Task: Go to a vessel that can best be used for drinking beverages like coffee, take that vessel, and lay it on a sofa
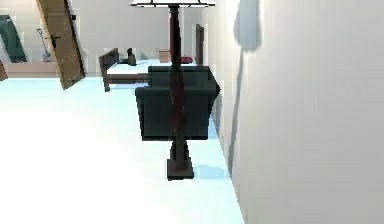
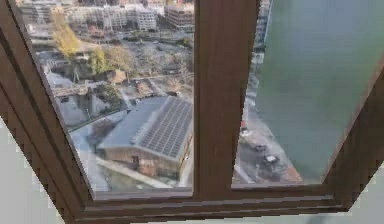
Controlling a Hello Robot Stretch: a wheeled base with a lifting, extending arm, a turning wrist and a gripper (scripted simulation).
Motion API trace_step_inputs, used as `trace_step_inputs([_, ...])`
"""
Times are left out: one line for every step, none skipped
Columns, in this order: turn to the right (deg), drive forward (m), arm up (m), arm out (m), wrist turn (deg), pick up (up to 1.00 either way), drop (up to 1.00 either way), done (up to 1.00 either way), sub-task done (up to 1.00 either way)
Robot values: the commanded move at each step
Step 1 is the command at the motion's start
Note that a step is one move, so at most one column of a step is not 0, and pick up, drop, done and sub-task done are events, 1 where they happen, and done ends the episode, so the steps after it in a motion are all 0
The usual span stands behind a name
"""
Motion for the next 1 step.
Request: trace_step_inputs([-45.0, 0.00, 0.00, 0.00, 0.0, 0.00, 0.00, 0.00, 0.00])
